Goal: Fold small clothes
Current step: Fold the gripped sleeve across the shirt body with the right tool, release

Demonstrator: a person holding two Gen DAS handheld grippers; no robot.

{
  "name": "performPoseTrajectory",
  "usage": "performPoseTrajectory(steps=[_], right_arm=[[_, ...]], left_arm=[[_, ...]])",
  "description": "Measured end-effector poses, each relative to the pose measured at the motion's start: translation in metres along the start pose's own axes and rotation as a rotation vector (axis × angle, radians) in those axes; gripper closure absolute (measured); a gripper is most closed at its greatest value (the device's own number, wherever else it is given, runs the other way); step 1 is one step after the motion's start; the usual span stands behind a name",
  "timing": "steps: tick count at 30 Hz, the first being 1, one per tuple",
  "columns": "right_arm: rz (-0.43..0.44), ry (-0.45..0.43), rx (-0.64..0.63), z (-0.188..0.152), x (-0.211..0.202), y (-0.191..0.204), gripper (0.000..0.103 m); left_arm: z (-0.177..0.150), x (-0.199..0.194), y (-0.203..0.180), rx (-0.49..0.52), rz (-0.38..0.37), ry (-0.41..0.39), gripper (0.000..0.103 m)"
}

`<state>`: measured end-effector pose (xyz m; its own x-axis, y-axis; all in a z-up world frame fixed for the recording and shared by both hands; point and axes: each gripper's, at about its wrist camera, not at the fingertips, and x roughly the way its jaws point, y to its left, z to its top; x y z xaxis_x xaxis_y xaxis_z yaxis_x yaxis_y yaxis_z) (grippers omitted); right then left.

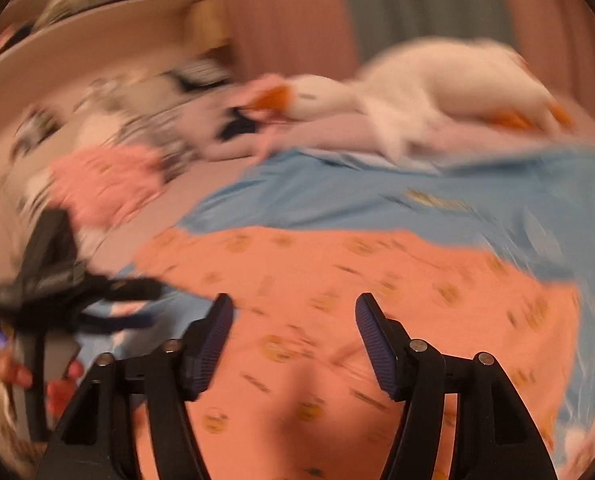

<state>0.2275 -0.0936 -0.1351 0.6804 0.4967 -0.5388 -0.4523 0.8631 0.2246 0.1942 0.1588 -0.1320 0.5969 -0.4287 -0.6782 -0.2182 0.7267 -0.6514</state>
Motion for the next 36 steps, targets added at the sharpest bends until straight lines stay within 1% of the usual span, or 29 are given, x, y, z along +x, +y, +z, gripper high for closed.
performPoseTrajectory(steps=[2,4,6,8,10,12,13,14,16,17,18,20,23,24,26,27,29,30,31,32,33,34,36], right_arm=[[0.005,0.067,0.194,-0.008,0.013,-0.035,0.041],[0.022,0.102,0.323,-0.018,0.023,-0.054,0.044],[0.023,0.134,0.427,-0.03,0.038,-0.065,0.044],[0.073,0.143,0.461,-0.034,0.052,-0.063,0.05],[0.073,0.166,0.46,-0.033,0.065,-0.052,0.051],[0.042,0.21,0.439,-0.03,0.078,-0.045,0.067],[0.022,0.231,0.425,-0.03,0.086,-0.041,0.09],[0.018,0.242,0.412,-0.029,0.093,-0.034,0.096],[0.005,0.229,0.357,-0.021,0.093,-0.021,0.096],[0.006,0.207,0.309,-0.015,0.091,-0.009,0.096],[-0.005,0.194,0.267,-0.009,0.089,-0.001,0.096],[-0.039,0.173,0.152,0.006,0.094,0.027,0.096],[-0.07,0.181,0.043,0.022,0.112,0.057,0.096],[-0.076,0.188,0.015,0.024,0.118,0.061,0.096],[-0.126,0.222,-0.043,0.023,0.138,0.072,0.095],[-0.132,0.233,-0.05,0.021,0.142,0.072,0.091],[-0.087,0.272,-0.037,0.019,0.152,0.072,0.066],[-0.057,0.275,-0.013,0.018,0.151,0.07,0.064],[-0.021,0.258,0.02,0.016,0.145,0.069,0.063],[0.036,0.213,0.063,0.013,0.131,0.064,0.063],[0.065,0.18,0.093,0.01,0.122,0.062,0.062],[0.099,0.123,0.155,0.002,0.107,0.055,0.055],[0.175,0.051,0.233,-0.017,0.089,0.045,0.054]], left_arm=[[-0.002,0.001,0.001,0.002,0.002,0.003,0.001],[-0.004,0.002,0.001,0.009,0.006,0.007,0.001],[-0.005,0.003,0.002,0.011,0.01,0.012,0.001],[-0.006,0.004,0.003,0.015,0.006,0.014,0.001],[-0.007,0.004,0.003,0.019,0.0,0.015,0.001],[-0.007,0.004,0.005,0.023,-0.008,0.014,0.001],[-0.007,0.003,0.007,0.021,-0.008,0.012,0.001],[-0.007,0.003,0.009,0.016,-0.011,0.01,0.001],[-0.005,0.002,0.017,-0.002,-0.012,0.004,0.001],[-0.004,0.002,0.022,-0.014,-0.008,-0.002,0.001],[-0.003,0.001,0.026,-0.025,-0.004,-0.008,0.001],[-0.001,-0.001,0.034,-0.048,-0.005,-0.014,0.001],[0.001,-0.005,0.04,-0.058,0.002,-0.019,0.001],[0.002,-0.006,0.042,-0.06,0.004,-0.021,0.001],[0.004,-0.007,0.046,-0.07,0.005,-0.026,0.001],[0.005,-0.008,0.048,-0.078,0.004,-0.03,0.001],[0.008,-0.009,0.054,-0.099,0.002,-0.043,0.001],[0.01,-0.009,0.056,-0.108,0.0,-0.049,0.001],[0.011,-0.009,0.059,-0.116,0.001,-0.056,0.001],[0.012,-0.009,0.062,-0.124,0.003,-0.064,0.001],[0.013,-0.009,0.064,-0.132,0.003,-0.072,0.001],[0.013,-0.009,0.066,-0.138,0.001,-0.076,0.001],[0.013,-0.008,0.071,-0.158,0.001,-0.083,0.001]])
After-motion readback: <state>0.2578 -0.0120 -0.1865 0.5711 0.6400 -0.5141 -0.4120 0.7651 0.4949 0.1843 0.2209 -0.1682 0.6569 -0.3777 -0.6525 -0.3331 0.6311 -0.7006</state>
